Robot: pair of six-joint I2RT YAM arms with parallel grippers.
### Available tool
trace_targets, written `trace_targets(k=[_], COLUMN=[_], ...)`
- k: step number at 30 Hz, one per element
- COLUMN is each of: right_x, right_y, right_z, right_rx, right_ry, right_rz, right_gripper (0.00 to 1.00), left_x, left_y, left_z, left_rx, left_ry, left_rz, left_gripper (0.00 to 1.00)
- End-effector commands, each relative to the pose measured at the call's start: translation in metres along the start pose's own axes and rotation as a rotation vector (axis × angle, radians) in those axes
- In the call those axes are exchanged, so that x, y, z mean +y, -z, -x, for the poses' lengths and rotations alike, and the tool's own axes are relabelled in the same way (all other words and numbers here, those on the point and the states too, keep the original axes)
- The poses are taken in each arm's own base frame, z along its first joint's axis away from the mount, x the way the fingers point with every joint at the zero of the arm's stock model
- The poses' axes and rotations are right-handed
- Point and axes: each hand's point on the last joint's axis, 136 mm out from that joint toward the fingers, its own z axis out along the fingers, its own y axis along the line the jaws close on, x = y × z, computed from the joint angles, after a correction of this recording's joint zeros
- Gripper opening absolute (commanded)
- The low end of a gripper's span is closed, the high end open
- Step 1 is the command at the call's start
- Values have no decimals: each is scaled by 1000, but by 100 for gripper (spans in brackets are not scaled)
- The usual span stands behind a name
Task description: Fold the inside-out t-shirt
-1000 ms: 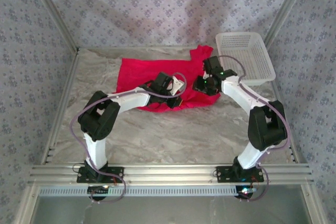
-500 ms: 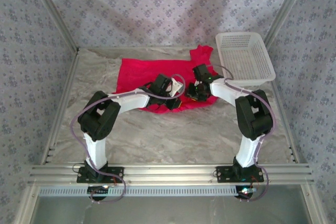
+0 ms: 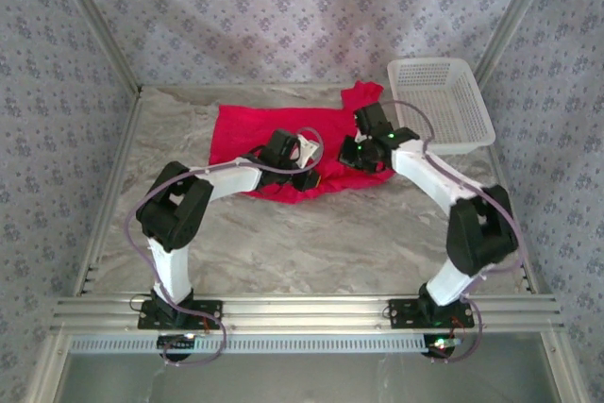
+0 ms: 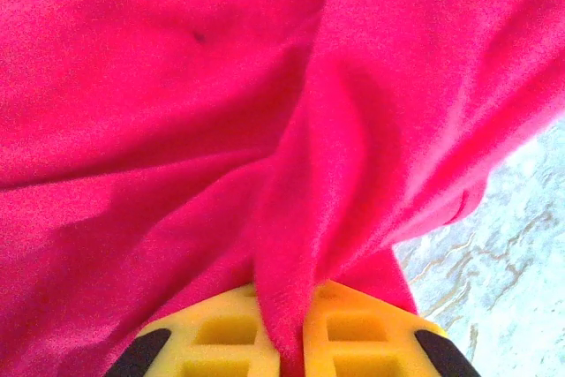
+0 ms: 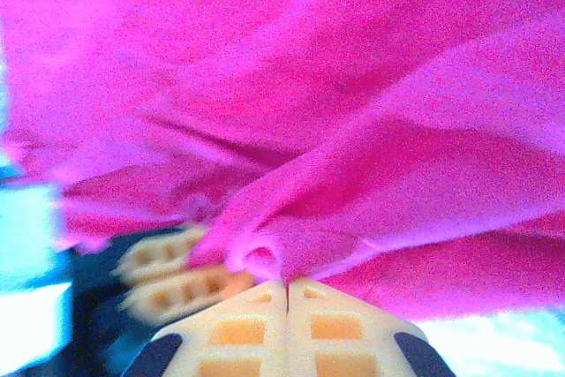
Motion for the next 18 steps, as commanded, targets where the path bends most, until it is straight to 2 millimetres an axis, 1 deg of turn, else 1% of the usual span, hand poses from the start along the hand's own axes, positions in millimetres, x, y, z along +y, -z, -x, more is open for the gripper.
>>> trace_targets(k=[1,3,4,5,6,7,9,10,11,13,16,18], right_x=[14,17,17,15,12,14,9,5,0,-11,-28,-44], right_y=[58,70,73,72,70,65,52,45,37,18,5,0], right_z=[7,9,14,18,21,29,33,33,31,22,7,-8], right_rx=[-63,-75,-92,-101,-99,-116,-104,-97,-85,-49,-29,-7], right_ry=[28,9,5,-8,-17,-17,-6,0,3,7,3,-5], right_rz=[50,89,100,104,98,108,81,59,42,13,-43,-70], right_gripper=[0,0,0,0,0,0,0,0,0,0,1,2], left_x=[12,11,10,9,9,9,8,10,10,12,15,5], left_y=[7,7,7,7,8,8,10,12,14,23,41,49], left_z=[-2,0,2,2,3,3,5,6,7,10,17,19], left_rx=[11,13,10,13,16,20,15,10,5,-18,-70,-95], left_ry=[15,16,17,24,30,29,27,24,22,9,-38,-146], left_rz=[26,19,17,15,15,16,19,29,40,72,155,187], left_gripper=[10,12,13,16,17,17,18,21,26,30,42,44])
